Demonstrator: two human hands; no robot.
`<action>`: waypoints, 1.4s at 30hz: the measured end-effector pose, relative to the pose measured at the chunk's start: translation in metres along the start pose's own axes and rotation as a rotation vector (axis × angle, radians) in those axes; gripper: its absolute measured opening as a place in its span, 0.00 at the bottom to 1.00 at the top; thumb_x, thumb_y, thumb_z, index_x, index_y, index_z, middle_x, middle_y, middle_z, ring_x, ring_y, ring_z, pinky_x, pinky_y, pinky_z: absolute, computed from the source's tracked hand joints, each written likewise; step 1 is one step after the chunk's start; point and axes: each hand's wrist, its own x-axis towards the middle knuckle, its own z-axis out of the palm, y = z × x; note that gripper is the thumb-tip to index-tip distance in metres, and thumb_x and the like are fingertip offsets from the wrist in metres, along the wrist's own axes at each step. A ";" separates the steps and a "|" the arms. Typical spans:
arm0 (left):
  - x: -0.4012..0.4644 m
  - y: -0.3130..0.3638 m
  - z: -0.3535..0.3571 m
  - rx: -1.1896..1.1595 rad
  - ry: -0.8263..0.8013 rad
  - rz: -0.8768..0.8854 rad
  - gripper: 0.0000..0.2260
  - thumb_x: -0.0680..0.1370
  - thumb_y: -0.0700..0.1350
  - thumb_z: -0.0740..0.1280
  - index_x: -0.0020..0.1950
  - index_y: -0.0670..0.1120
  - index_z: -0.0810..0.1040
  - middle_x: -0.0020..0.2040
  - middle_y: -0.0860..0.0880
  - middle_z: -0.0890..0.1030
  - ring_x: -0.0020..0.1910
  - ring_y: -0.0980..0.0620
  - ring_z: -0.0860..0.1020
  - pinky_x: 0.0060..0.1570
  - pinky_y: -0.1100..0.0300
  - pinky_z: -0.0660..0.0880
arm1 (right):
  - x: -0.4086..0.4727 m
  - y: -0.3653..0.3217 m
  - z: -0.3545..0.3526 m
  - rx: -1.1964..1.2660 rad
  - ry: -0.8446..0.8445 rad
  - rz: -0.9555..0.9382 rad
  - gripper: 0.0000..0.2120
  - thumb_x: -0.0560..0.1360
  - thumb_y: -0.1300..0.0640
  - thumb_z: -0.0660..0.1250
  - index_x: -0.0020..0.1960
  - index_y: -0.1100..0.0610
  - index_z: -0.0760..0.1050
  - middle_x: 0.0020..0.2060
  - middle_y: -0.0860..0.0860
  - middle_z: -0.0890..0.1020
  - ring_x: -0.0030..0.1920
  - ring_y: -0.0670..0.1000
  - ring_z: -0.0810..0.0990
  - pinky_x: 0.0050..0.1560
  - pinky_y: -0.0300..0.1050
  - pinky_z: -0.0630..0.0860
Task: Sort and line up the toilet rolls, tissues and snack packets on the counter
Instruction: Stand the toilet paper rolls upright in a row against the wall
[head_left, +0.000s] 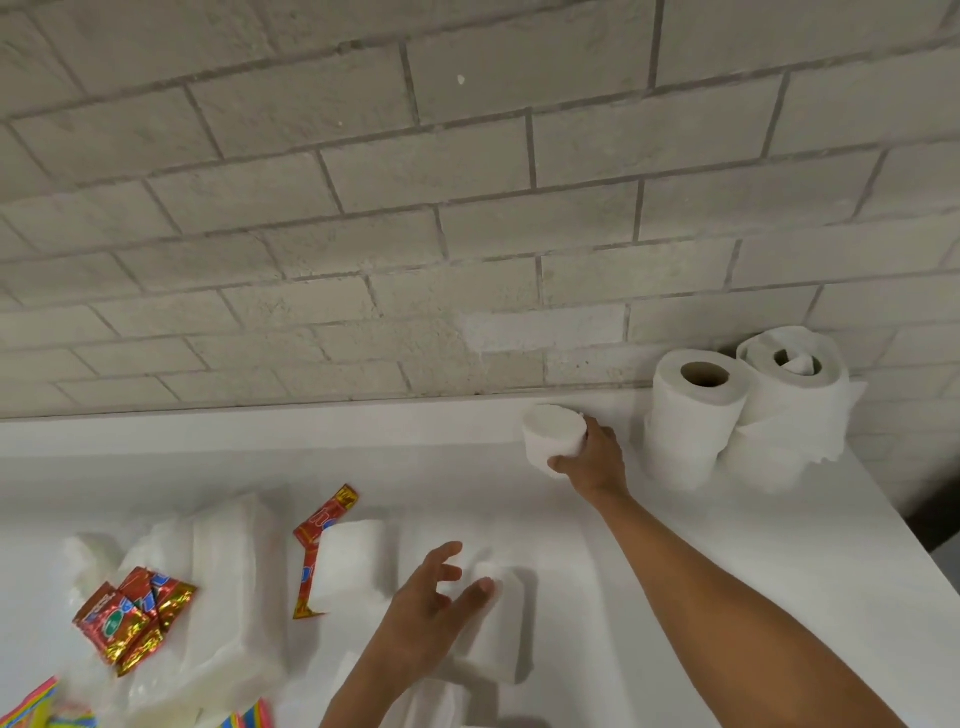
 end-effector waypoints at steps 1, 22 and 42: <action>0.000 -0.001 0.001 0.015 -0.003 -0.005 0.37 0.68 0.72 0.68 0.74 0.61 0.64 0.61 0.59 0.74 0.50 0.59 0.82 0.45 0.66 0.79 | 0.002 -0.002 -0.001 -0.009 -0.008 0.011 0.40 0.65 0.56 0.80 0.73 0.55 0.67 0.65 0.56 0.71 0.64 0.60 0.75 0.62 0.53 0.74; -0.012 0.051 0.009 0.125 0.111 0.142 0.34 0.71 0.49 0.76 0.74 0.52 0.65 0.60 0.56 0.75 0.57 0.56 0.74 0.50 0.67 0.70 | -0.123 0.019 -0.047 0.622 -0.559 0.159 0.33 0.71 0.46 0.76 0.73 0.47 0.68 0.61 0.48 0.81 0.61 0.51 0.80 0.64 0.54 0.77; -0.032 0.054 -0.009 0.071 0.218 0.359 0.26 0.76 0.52 0.73 0.71 0.64 0.67 0.64 0.62 0.74 0.58 0.61 0.75 0.50 0.67 0.75 | -0.096 -0.025 -0.087 0.592 -0.468 -0.089 0.28 0.70 0.60 0.77 0.67 0.48 0.73 0.60 0.47 0.82 0.62 0.50 0.79 0.57 0.47 0.78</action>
